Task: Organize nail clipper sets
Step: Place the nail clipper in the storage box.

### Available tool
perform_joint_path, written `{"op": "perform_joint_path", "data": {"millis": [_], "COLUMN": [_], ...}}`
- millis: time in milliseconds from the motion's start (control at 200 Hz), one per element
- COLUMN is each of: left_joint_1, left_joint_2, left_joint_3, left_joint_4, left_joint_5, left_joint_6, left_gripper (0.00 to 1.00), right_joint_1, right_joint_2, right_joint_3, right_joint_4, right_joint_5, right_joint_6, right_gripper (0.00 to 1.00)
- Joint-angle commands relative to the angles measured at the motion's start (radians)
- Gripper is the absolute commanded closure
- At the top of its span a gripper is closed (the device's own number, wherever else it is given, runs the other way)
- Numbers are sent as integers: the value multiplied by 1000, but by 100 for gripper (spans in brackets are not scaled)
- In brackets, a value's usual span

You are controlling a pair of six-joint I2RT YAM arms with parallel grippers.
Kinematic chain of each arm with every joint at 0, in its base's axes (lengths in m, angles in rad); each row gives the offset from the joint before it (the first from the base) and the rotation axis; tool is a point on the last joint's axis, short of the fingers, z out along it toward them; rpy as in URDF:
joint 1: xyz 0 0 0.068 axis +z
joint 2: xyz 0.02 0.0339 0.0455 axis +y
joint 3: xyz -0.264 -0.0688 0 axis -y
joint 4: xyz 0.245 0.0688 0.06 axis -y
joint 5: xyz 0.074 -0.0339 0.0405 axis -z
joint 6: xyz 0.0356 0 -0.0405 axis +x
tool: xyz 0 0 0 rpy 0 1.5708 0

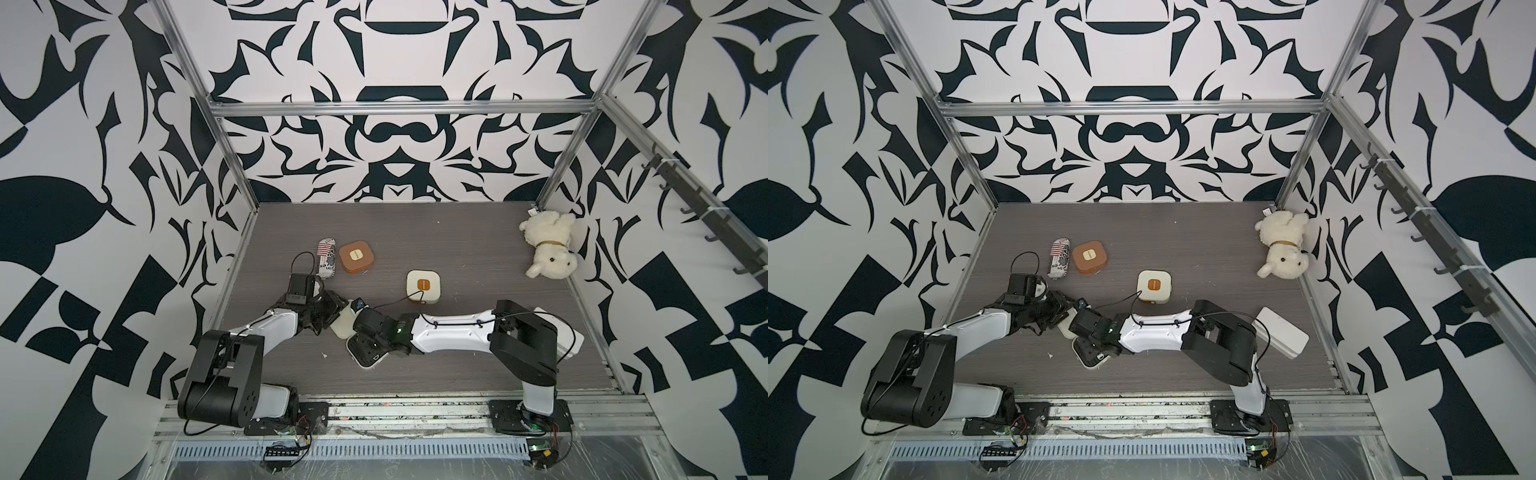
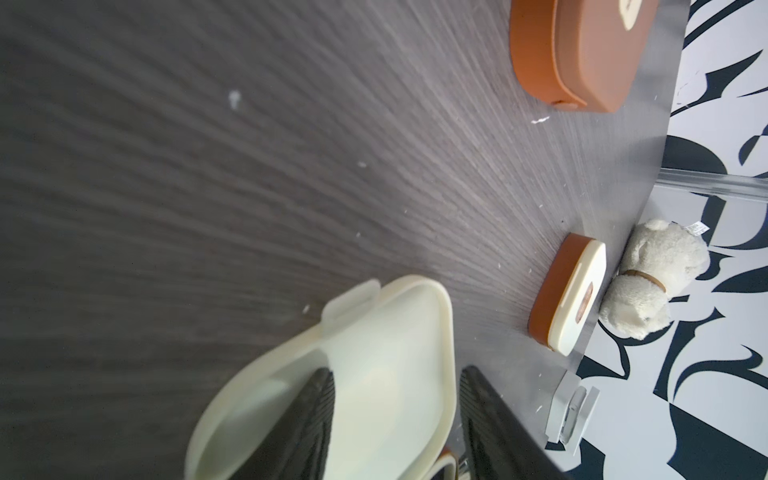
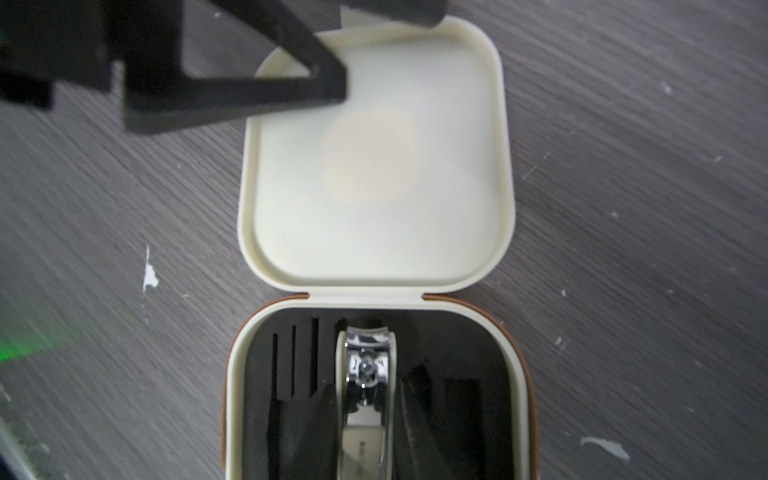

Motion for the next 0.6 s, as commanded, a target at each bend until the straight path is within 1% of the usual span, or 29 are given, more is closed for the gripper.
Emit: {"op": "perform_joint_path", "data": {"millis": [0,375,595], "left_joint_1": [-1,16,27], "left_joint_2": [86,125,129], "left_joint_3": [-38,9,16], "left_joint_4": [-146,-165,-172], "left_joint_5": [-104,-122,-124], "left_joint_6": [33,57,67], "left_gripper": [46,47,47], "right_joint_1": [6,6,6], "right_joint_2": [0,47,77], "right_joint_3": [-8,13,35], "right_joint_4": [-89,-155,-241], "right_joint_5": [-65,-86,-38], "right_joint_6": [-37,-55,-31], "right_gripper": [92,92,93]}}
